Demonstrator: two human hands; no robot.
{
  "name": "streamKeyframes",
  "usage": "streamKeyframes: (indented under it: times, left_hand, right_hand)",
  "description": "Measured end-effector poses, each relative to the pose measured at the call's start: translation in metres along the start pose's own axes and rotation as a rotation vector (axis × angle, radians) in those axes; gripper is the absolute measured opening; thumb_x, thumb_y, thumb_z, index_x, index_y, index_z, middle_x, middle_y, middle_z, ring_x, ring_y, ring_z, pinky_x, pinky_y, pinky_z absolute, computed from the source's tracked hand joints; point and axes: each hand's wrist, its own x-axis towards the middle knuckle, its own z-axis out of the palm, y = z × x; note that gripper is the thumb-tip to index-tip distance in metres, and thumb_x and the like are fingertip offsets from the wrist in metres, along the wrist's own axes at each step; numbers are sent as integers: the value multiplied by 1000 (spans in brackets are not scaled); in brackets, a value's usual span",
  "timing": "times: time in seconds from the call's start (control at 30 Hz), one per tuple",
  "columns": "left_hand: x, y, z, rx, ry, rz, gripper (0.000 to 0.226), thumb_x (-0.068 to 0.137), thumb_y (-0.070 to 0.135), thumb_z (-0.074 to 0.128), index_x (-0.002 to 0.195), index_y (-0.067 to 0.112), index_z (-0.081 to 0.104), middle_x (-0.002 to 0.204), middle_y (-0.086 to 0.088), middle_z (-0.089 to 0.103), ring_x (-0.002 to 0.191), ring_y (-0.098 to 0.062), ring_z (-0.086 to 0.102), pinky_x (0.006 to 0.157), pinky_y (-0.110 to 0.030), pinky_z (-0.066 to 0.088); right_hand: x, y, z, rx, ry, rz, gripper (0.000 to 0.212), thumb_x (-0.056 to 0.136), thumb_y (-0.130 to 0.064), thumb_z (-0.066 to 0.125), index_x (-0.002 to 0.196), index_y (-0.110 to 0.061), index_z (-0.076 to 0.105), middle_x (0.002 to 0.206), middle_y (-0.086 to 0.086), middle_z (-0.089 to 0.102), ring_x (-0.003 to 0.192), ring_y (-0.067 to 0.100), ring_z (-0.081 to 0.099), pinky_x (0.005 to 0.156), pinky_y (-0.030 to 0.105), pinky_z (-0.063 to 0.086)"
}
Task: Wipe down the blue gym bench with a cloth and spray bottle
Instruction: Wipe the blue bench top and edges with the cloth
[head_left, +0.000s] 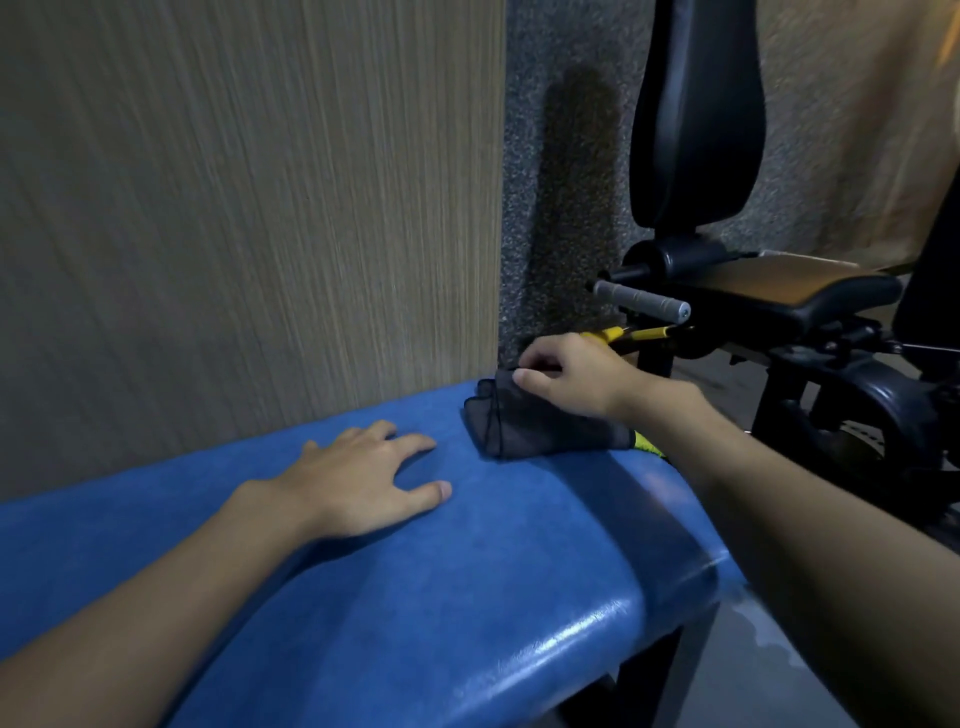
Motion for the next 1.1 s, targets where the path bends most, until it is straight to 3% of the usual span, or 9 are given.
streamKeyframes:
  times: [0.03, 0.1, 0.17, 0.23, 0.37, 0.6, 0.7, 0.87, 1.1]
  left_hand:
    - [0, 0, 1, 6, -6, -13, 75, 86, 84, 31, 152, 50, 23, 161, 11, 22, 147, -18, 25, 113, -56, 28]
    - [0, -1, 4, 27, -7, -20, 75, 85, 86, 27, 152, 52, 20, 162, 10, 20, 148, -18, 23, 112, -56, 28]
    - [0, -2, 5, 27, 0, -7, 76, 84, 86, 25, 152, 52, 18, 162, 11, 20, 149, -17, 22, 112, -56, 27]
    - [-3, -8, 5, -3, 3, 11, 81, 81, 89, 24, 152, 51, 20, 162, 13, 20, 149, -14, 21, 113, -54, 26]
    - [-13, -26, 5, -29, 53, 36, 101, 61, 91, 10, 151, 48, 28, 160, 18, 24, 147, -8, 25, 115, -44, 27]
    - [-45, -57, 7, -40, 63, -20, 112, 53, 100, 8, 150, 48, 29, 160, 19, 25, 147, -7, 25, 115, -43, 27]
    - [-65, -72, 8, -35, 55, -54, 99, 64, 93, 13, 151, 48, 29, 159, 19, 25, 147, -8, 24, 115, -45, 28]
    - [-92, -92, 14, -26, 70, -92, 75, 84, 81, 29, 151, 46, 29, 160, 17, 24, 147, -9, 24, 114, -43, 28]
    - [-117, -120, 17, -47, 93, -126, 69, 89, 77, 34, 150, 46, 31, 159, 18, 27, 147, -8, 24, 113, -43, 27]
  right_hand:
    - [1, 0, 8, -53, -47, 66, 39, 94, -61, 48, 121, -38, 62, 125, -4, 63, 126, 26, 51, 104, 47, 38]
    - [-1, 3, 26, -136, -238, 184, 57, 92, -75, 30, 142, -50, 40, 160, -8, 30, 149, 30, 20, 112, 63, 16]
    - [-2, 7, 34, -197, -337, 231, 64, 90, -78, 25, 150, -53, 24, 166, -11, 7, 153, 30, 2, 113, 67, 9]
    - [-1, 10, 33, -197, -350, 260, 65, 91, -77, 26, 151, -54, 19, 167, -9, 0, 153, 31, -2, 115, 66, 7]
    - [0, 4, 35, -237, -375, 283, 65, 94, -73, 25, 154, -50, 15, 168, -3, 0, 152, 35, -3, 119, 59, 11]
    - [-20, -44, 60, -369, -394, 134, 67, 92, -76, 16, 154, -49, 11, 168, -3, 0, 152, 34, -6, 119, 59, 3]
    - [-27, -55, 54, -342, -381, 116, 68, 90, -80, 17, 152, -53, 16, 167, -7, -1, 153, 31, -6, 118, 61, 1]
    - [-24, -57, 58, -355, -378, 259, 66, 90, -80, 15, 151, -57, 10, 167, -6, -2, 153, 31, -1, 117, 63, 4]
    - [-26, -95, 80, -371, -372, 224, 65, 92, -76, 15, 152, -52, 11, 167, -3, 0, 153, 31, 0, 117, 63, 3]
